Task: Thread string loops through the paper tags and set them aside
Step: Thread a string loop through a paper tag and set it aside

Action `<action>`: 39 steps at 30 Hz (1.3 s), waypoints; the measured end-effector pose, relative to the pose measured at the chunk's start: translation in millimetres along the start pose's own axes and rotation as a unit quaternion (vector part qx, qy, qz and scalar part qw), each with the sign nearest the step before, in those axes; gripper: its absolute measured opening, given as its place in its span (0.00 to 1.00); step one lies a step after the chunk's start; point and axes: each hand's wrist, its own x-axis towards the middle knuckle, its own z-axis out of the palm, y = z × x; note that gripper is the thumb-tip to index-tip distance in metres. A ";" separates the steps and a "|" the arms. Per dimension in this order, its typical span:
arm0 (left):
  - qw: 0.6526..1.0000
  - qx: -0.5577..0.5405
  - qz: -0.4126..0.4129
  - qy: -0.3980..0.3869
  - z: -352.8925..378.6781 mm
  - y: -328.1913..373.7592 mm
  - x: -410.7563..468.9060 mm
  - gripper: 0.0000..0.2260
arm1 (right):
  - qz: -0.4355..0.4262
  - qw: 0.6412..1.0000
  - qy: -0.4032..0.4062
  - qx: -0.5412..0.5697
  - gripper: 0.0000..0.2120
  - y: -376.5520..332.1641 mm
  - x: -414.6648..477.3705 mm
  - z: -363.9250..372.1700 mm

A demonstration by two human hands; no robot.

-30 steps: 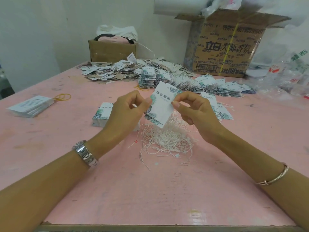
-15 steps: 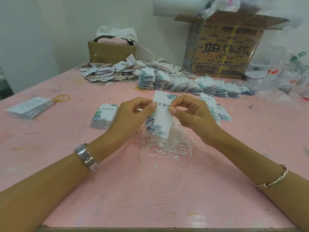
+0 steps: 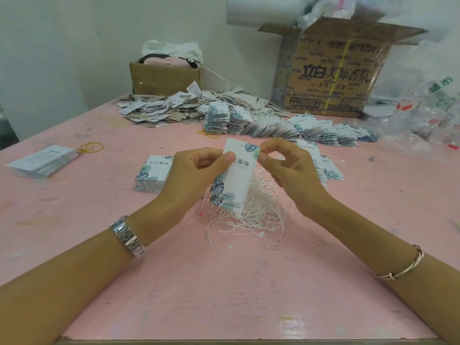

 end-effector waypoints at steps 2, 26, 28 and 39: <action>1.000 0.004 -0.002 -0.016 1.2 0.3 -1.9 0.04 | -0.005 1.000 -0.025 0.016 0.02 -1.4 -1.4 3.6; 0.997 0.013 0.016 -0.068 2.7 0.3 -6.1 0.03 | -0.022 0.999 -0.044 0.024 0.10 -8.6 -2.9 -1.7; 0.997 0.012 0.009 -0.073 3.2 -0.3 -6.4 0.04 | -0.023 0.998 -0.056 0.031 0.08 -8.4 -3.4 0.1; 0.983 0.133 0.121 -0.044 1.3 1.7 -10.3 0.09 | -0.010 0.995 -0.092 0.037 0.05 -6.4 -4.4 2.6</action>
